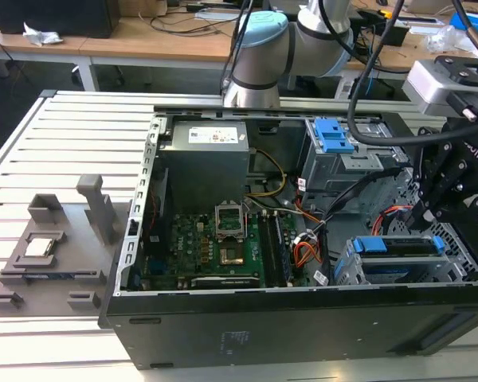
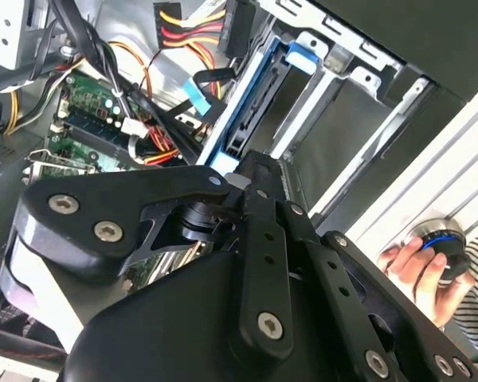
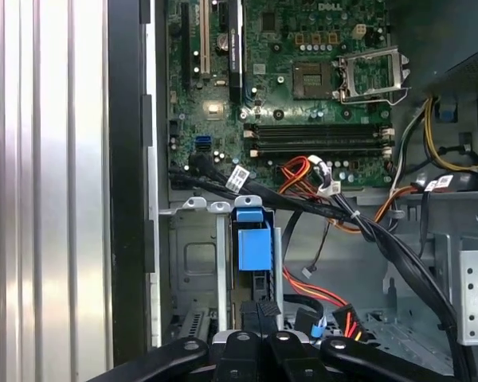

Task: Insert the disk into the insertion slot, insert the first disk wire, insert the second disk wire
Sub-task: 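Insert the disk into the insertion slot, then insert the first disk wire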

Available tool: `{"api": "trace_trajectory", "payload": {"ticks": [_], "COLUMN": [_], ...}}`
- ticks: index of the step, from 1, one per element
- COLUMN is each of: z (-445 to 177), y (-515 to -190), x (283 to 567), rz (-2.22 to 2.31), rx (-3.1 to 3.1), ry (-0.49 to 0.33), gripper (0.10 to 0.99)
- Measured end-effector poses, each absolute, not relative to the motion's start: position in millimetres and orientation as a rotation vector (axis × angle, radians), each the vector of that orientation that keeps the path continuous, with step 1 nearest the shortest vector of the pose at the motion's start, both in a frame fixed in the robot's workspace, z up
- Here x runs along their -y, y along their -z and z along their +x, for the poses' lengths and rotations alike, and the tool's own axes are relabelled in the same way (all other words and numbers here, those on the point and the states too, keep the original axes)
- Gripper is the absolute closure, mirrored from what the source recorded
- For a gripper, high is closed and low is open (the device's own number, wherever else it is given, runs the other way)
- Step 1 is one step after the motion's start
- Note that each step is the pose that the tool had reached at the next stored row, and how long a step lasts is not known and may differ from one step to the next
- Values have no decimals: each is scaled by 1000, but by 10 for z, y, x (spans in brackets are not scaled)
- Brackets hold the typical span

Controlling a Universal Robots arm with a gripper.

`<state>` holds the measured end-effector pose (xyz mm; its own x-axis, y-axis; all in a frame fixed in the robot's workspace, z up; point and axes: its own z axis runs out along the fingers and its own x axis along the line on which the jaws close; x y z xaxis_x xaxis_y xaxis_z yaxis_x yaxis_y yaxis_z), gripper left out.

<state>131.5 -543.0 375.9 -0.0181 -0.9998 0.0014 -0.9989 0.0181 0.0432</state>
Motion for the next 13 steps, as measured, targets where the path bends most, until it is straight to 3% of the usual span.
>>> {"api": "trace_trajectory", "payload": {"ticks": [13], "z": [1348], "y": [-3733], "x": [5430], "rz": [2179], "rx": [2219], "ry": [47], "gripper": [980]}}
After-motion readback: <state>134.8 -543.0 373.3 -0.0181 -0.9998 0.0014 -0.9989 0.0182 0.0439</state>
